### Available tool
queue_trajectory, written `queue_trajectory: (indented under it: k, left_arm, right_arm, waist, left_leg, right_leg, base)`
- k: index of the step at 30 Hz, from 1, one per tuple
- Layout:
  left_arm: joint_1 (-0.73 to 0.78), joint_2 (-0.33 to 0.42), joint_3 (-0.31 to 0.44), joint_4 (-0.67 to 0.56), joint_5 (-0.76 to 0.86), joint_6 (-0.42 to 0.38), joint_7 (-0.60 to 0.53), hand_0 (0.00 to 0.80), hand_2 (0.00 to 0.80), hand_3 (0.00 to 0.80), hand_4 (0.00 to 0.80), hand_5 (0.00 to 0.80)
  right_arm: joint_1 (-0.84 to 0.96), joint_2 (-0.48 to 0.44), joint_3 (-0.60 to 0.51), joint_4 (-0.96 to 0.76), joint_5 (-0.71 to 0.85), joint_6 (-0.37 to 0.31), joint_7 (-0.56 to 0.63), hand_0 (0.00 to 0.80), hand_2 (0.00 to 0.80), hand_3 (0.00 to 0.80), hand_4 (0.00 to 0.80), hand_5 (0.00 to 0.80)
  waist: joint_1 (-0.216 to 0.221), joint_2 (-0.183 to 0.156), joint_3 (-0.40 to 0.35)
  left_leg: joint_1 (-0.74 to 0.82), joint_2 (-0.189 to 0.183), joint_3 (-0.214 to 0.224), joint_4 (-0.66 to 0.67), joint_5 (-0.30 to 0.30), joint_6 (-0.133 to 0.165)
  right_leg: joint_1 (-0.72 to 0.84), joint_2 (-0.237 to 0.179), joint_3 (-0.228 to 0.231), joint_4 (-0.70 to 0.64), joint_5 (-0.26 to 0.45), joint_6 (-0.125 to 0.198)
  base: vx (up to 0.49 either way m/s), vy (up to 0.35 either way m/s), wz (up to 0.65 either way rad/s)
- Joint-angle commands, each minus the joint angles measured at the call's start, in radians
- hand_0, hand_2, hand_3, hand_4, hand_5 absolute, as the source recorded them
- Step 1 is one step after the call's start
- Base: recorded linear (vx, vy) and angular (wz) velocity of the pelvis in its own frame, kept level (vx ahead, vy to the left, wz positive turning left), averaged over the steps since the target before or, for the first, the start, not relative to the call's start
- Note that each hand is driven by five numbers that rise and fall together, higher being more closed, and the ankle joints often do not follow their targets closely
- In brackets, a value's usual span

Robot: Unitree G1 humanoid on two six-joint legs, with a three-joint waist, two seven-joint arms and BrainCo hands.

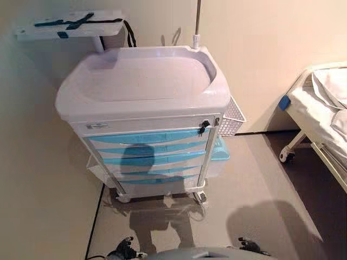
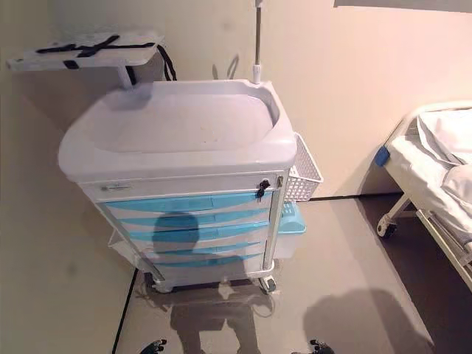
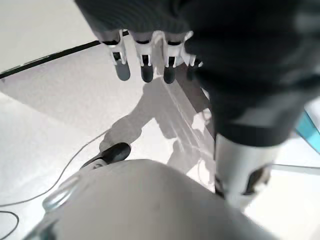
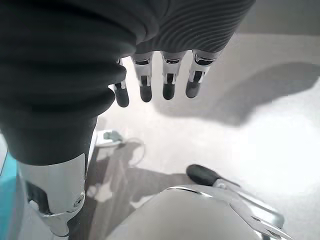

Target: Open the drawer and pick up the medicine

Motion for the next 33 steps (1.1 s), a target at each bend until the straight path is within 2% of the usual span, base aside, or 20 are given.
queue_trajectory:
  k: [1, 23, 33]
  left_arm:
    - [-0.037, -0.048, -0.031, 0.061, 0.035, -0.017, 0.005, 0.000, 0.000, 0.000, 0.000, 0.000]
    - [-0.033, -0.051, -0.014, 0.055, -0.009, -0.021, -0.005, 0.000, 0.000, 0.000, 0.000, 0.000]
    - [-0.066, -0.033, -0.008, 0.003, -0.053, -0.034, 0.008, 0.000, 0.000, 0.000, 0.000, 0.000]
  right_arm:
    - [-0.045, 0.004, 0.028, 0.029, -0.011, -0.038, -0.010, 0.000, 0.000, 0.000, 0.000, 0.000]
    - [-0.042, 0.003, 0.019, 0.039, -0.008, -0.035, -0.010, 0.000, 0.000, 0.000, 0.000, 0.000]
    - [-0.055, -0.013, 0.021, 0.027, -0.003, -0.032, -0.015, 0.000, 0.000, 0.000, 0.000, 0.000]
  waist:
    - [0.010, -0.043, -0.009]
    - [0.010, -0.044, -0.003]
    - [0.007, -0.033, 0.038]
  left_leg:
    - [-0.045, -0.066, 0.021, -0.008, 0.005, 0.030]
    - [-0.048, -0.066, 0.017, -0.008, 0.005, 0.030]
    - [-0.065, -0.071, 0.017, -0.008, 0.011, 0.041]
  right_leg:
    - [-0.047, -0.020, -0.002, 0.022, 0.061, 0.080]
    - [-0.054, -0.021, -0.003, 0.029, 0.058, 0.080]
    - [-0.088, -0.026, 0.003, 0.062, 0.048, 0.076]
  base:
    - [0.000, 0.000, 0.00]
    - [0.000, 0.000, 0.00]
    - [-0.001, 0.010, 0.00]
